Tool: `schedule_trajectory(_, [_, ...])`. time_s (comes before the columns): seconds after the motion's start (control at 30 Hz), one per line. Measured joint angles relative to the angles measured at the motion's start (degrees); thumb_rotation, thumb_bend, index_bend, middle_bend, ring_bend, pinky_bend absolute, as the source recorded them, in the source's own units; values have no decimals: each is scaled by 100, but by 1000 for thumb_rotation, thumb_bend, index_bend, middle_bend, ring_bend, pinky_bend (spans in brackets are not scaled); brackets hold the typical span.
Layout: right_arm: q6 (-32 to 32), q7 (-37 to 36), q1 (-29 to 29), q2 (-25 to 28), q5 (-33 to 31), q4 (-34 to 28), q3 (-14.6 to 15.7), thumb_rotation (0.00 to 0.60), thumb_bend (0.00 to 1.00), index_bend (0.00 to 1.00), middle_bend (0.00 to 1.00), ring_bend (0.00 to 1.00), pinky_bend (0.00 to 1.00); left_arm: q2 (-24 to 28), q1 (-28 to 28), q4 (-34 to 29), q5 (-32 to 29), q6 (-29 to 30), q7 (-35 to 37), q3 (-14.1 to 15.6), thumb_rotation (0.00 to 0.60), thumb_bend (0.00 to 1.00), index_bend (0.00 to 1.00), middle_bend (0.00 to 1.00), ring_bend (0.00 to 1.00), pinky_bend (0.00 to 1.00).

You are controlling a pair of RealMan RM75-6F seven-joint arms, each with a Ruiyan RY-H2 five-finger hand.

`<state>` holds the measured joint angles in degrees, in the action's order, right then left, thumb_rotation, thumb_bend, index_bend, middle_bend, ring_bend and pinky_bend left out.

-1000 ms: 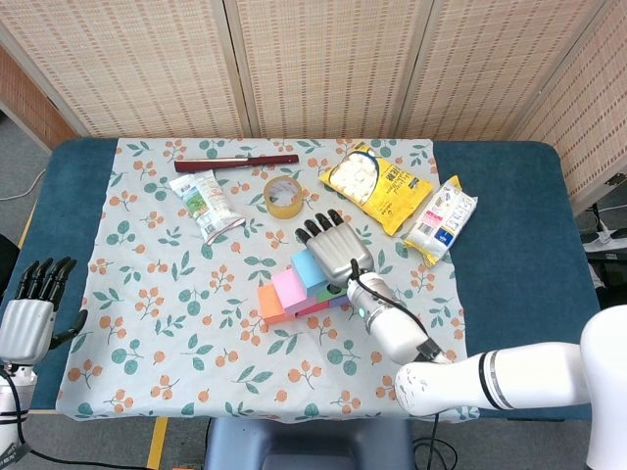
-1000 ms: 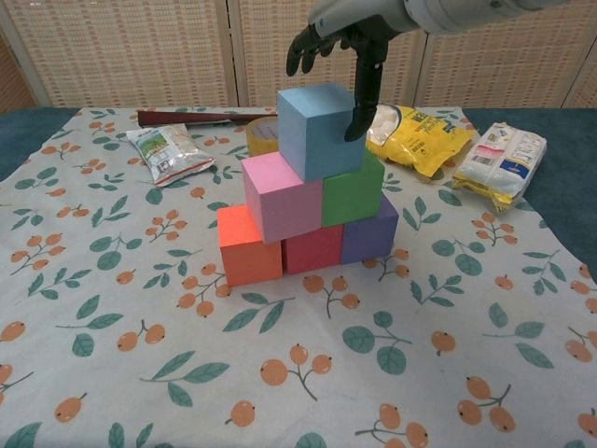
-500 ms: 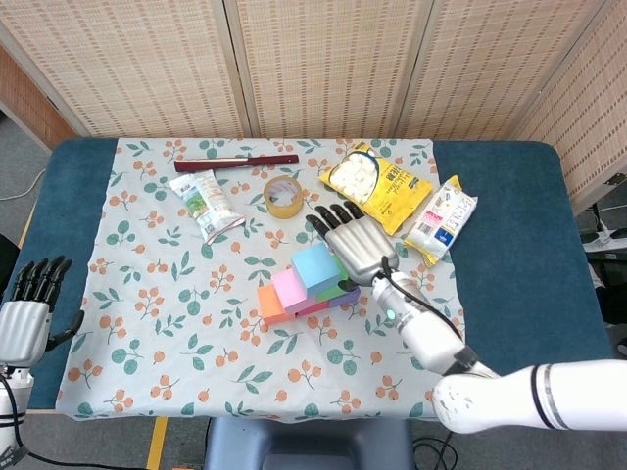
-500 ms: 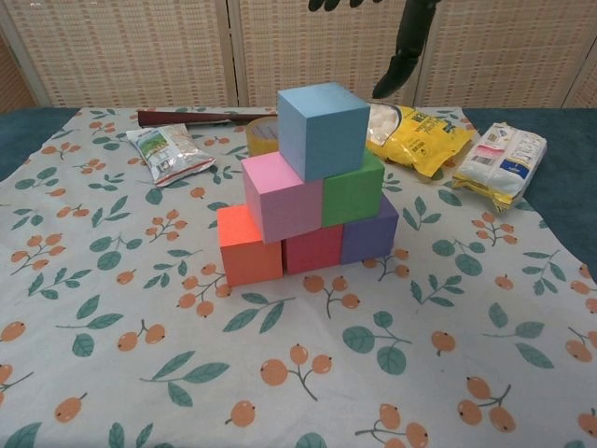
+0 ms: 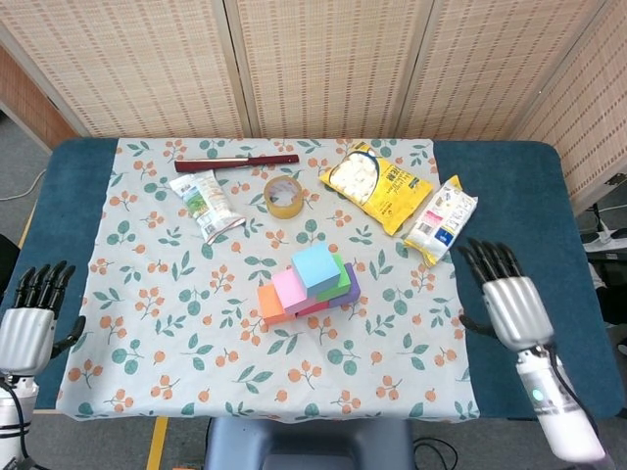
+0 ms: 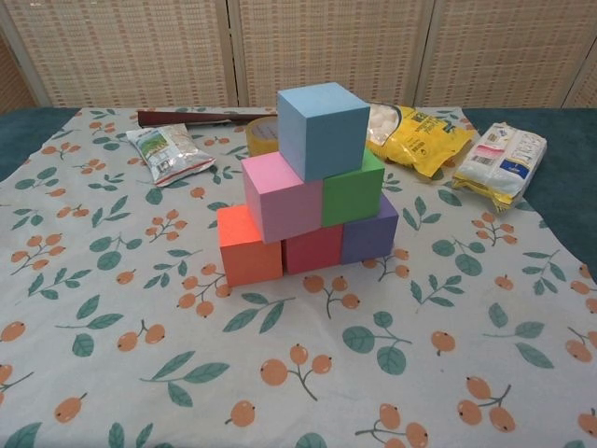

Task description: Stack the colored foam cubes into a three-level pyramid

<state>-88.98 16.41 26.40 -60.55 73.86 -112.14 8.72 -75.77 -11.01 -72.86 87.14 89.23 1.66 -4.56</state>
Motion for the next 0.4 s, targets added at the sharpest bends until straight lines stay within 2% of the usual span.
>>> schedule_trajectory(0.17, [-550, -846, -930, -485, 324, 1386, 266, 600, 55, 0, 0, 0, 0, -50, 17, -62, 8, -7, -283, 18, 600, 376, 0, 45, 0, 64])
schedule_trajectory(0.27, [-815, -1234, -1306, -592, 580, 1621, 261, 600, 55, 0, 0, 0, 0, -48, 46, -166, 75, 58, -401, 42, 600, 376, 0, 46, 0, 64])
schedule_trajectory(0.4, [-877, -1327, -1521, -605, 762, 1645, 136, 600, 56, 0, 0, 0, 0, -32, 78, -210, 143, 121, -441, 64, 600, 377, 0, 59, 0, 64])
